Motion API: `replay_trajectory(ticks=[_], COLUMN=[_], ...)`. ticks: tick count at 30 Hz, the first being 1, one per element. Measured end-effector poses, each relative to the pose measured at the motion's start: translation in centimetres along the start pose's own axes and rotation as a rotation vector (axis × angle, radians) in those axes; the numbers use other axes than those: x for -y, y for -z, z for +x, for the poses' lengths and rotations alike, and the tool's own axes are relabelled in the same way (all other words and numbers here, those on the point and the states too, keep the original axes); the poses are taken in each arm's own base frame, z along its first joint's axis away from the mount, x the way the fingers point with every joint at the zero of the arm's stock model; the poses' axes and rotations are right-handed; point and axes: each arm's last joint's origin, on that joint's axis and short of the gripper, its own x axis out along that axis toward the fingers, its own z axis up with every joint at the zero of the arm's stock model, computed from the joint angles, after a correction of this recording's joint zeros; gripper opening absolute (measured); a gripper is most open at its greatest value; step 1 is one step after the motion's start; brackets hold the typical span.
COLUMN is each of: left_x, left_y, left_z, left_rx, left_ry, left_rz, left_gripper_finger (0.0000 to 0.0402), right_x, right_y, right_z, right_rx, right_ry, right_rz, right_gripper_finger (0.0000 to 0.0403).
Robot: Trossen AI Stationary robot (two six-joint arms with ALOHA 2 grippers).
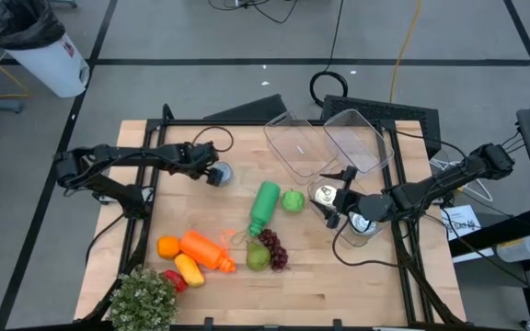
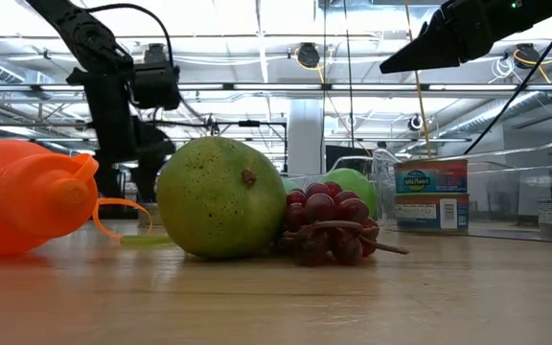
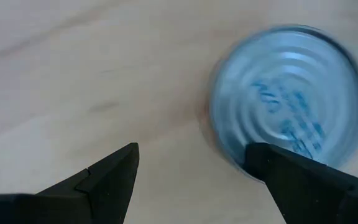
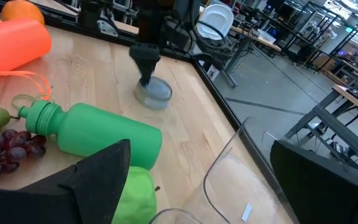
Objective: Pick & Place Food Item
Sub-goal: Put the green tuna can into the bottom transparent bin
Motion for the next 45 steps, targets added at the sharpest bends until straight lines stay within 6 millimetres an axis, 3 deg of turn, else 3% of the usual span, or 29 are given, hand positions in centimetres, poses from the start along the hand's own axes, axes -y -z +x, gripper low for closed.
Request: replay_trajectory(ticks=[10,18,28,36,40,45], left_x=[3.4,3.7,5.9,6.5,6.7,7.0], left_y=[-1.1,-1.3,-1.5,-1.0,-0.6,-0.5], left_z=[-0.4,0.4,-0.3,0.5,1.4,1.9], left_rx=[0.133,0.131,0.235,0.318,0.278,0.272], left_ry=[0.372,0.38,0.526,0.393,0.375,0.373], left_rz=[0.214,0.165,0.167,0.109,0.11,0.126], left_gripper_finger=[0.0335,0.0335,0.0335,0.0335,0.0334,0.0296], right_x=[0.0,0.0,0.0,0.1,0.1,0.2], right_y=[-0.1,-0.1,-0.2,-0.4,-0.4,-0.4], right_z=[0.0,0.0,0.0,0.0,0.0,0.1], right_rx=[0.011,0.01,0.018,0.031,0.031,0.029], right_ry=[0.002,0.001,0.003,0.005,0.005,0.01], right_rz=[0.01,0.009,0.006,0.007,0.007,0.008], right_gripper_finger=[0.0368,0.0368,0.0368,0.0368,0.0368,0.0368])
